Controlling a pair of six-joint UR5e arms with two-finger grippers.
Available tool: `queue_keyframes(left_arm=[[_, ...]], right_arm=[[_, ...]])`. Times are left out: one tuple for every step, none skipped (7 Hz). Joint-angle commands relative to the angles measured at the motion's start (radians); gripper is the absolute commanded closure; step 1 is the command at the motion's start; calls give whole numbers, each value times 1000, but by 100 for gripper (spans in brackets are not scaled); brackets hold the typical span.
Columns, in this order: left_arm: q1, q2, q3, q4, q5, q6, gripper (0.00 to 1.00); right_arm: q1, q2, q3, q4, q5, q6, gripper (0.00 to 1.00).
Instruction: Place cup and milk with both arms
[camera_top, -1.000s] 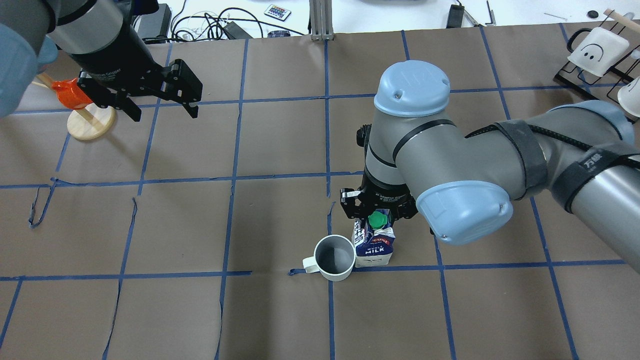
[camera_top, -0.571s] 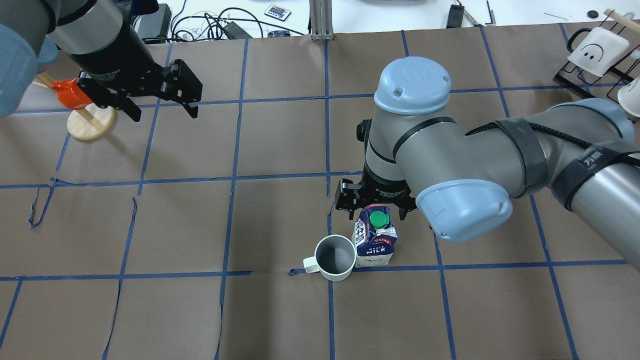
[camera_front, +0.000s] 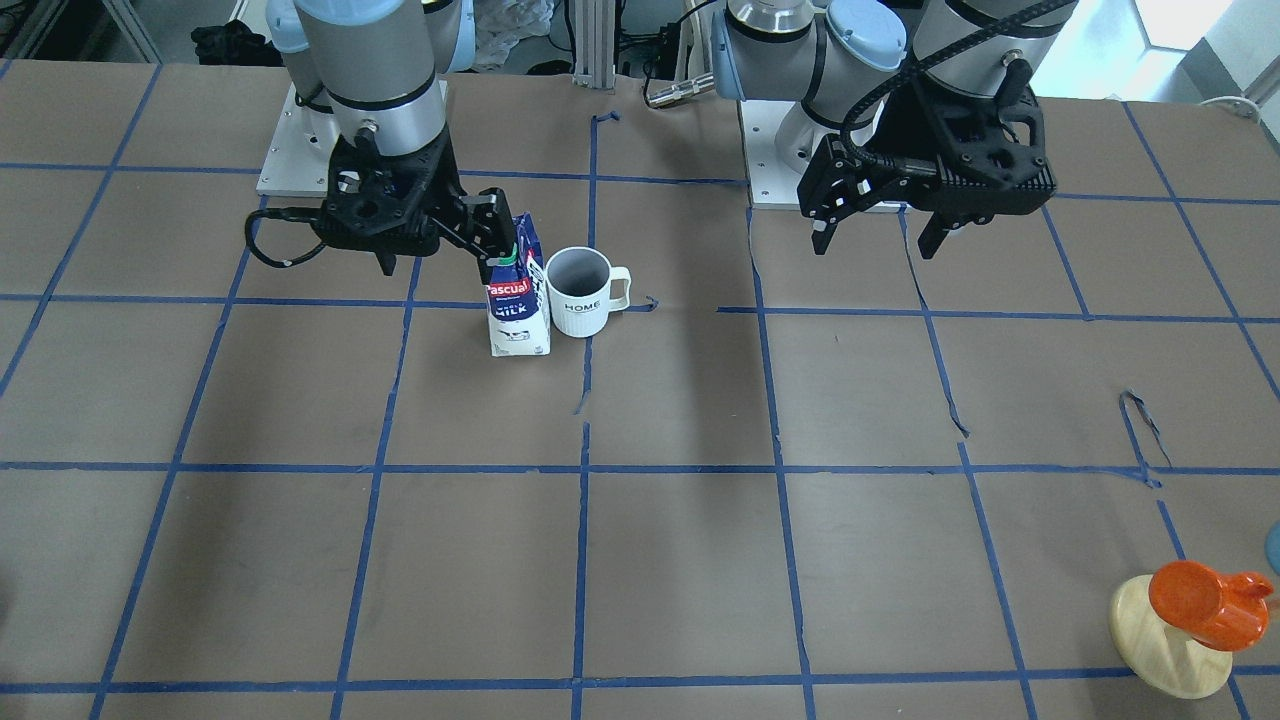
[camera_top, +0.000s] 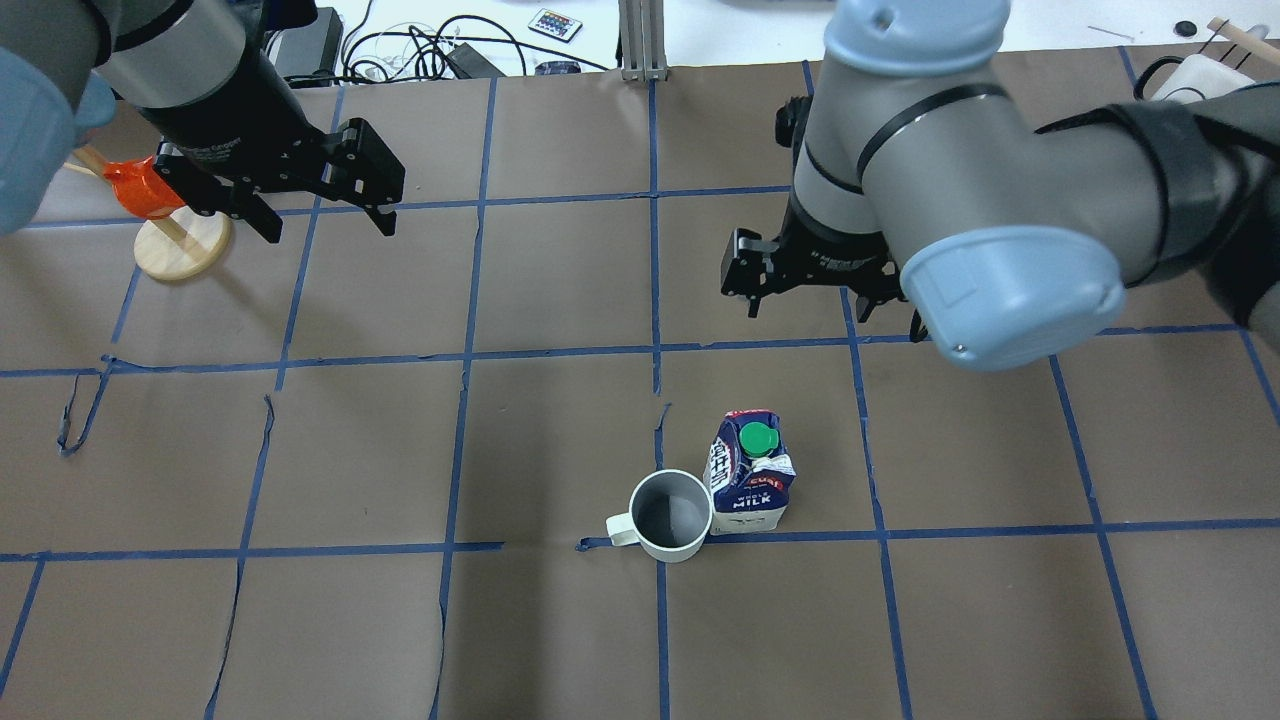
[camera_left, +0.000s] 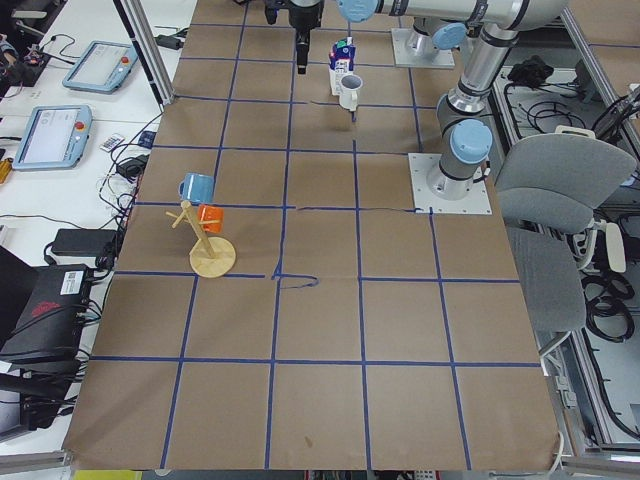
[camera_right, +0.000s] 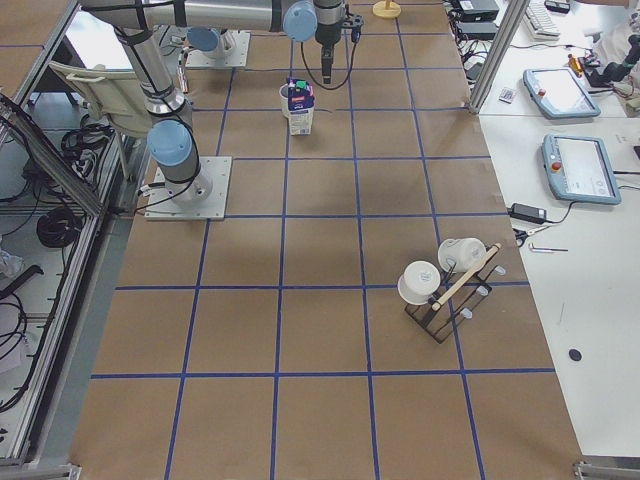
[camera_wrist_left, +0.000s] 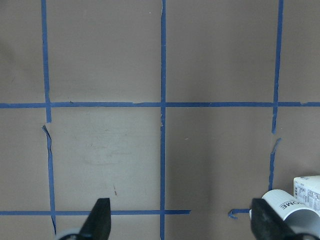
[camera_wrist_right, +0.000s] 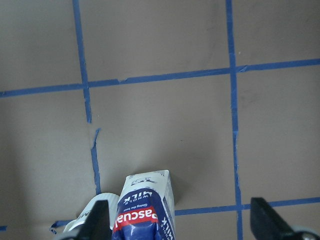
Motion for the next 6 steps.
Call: queue_keyframes(left_arm=[[2,0,1,0,1,0,0],[2,0,1,0,1,0,0],[2,0,1,0,1,0,0],[2,0,1,0,1,0,0],[2,0,3,0,1,0,0],[2,0,3,0,1,2,0]], right_arm=[[-122,-6,-82,119,-11,-5,0],[-144,-7,-108,126,-48,-47,0],[-150,-15,-113,125,-56,-66,0],[-150,-18,-109,132,-57,-69,0],[-149,-18,-109,132,-54,-69,0],[-155,-17,-109,137,-60,-71,0]])
